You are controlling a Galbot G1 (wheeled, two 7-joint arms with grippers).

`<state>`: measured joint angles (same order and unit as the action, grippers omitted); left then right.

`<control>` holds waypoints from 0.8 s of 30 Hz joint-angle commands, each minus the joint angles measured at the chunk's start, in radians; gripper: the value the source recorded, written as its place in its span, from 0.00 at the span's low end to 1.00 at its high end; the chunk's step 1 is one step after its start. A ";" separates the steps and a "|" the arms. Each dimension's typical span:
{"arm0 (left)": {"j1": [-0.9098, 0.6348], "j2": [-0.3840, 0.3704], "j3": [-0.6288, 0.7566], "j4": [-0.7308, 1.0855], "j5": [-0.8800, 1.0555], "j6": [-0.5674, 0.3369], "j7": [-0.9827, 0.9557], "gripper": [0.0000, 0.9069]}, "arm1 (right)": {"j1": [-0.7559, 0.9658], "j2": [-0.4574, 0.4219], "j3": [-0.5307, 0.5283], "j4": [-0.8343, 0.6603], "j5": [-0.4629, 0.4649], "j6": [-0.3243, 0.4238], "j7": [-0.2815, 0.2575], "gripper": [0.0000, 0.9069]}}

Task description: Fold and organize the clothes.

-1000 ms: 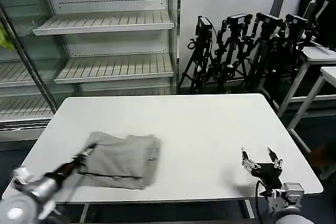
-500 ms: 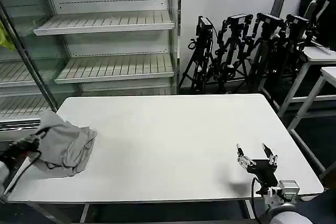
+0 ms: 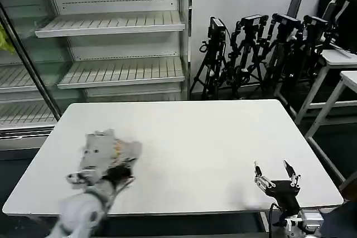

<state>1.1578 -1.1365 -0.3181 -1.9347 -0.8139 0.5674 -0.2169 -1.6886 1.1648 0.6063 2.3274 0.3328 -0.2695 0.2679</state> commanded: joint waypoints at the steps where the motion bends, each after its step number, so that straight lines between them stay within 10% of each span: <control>1: -0.356 -0.289 0.309 0.233 -0.231 -0.003 -0.199 0.01 | -0.020 0.026 0.001 -0.030 -0.042 0.011 0.000 1.00; 11: -0.430 -0.425 0.325 0.349 -0.248 -0.030 -0.228 0.01 | -0.041 0.034 0.010 -0.017 -0.040 0.013 0.002 1.00; 13: -0.429 -0.434 0.325 0.345 -0.245 -0.038 -0.224 0.51 | -0.042 0.034 0.010 -0.009 -0.038 0.013 0.004 1.00; 14: -0.428 -0.438 0.327 0.333 -0.230 -0.058 -0.217 1.00 | -0.041 0.034 0.009 -0.006 -0.037 0.012 0.004 1.00; 24: -0.334 -0.380 0.269 0.156 -0.241 -0.187 -0.070 1.00 | -0.037 0.032 0.008 0.026 -0.030 0.029 -0.004 1.00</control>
<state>0.7935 -1.4989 -0.0396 -1.6736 -1.0164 0.4952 -0.3627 -1.7149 1.1931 0.6108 2.3293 0.3052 -0.2490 0.2646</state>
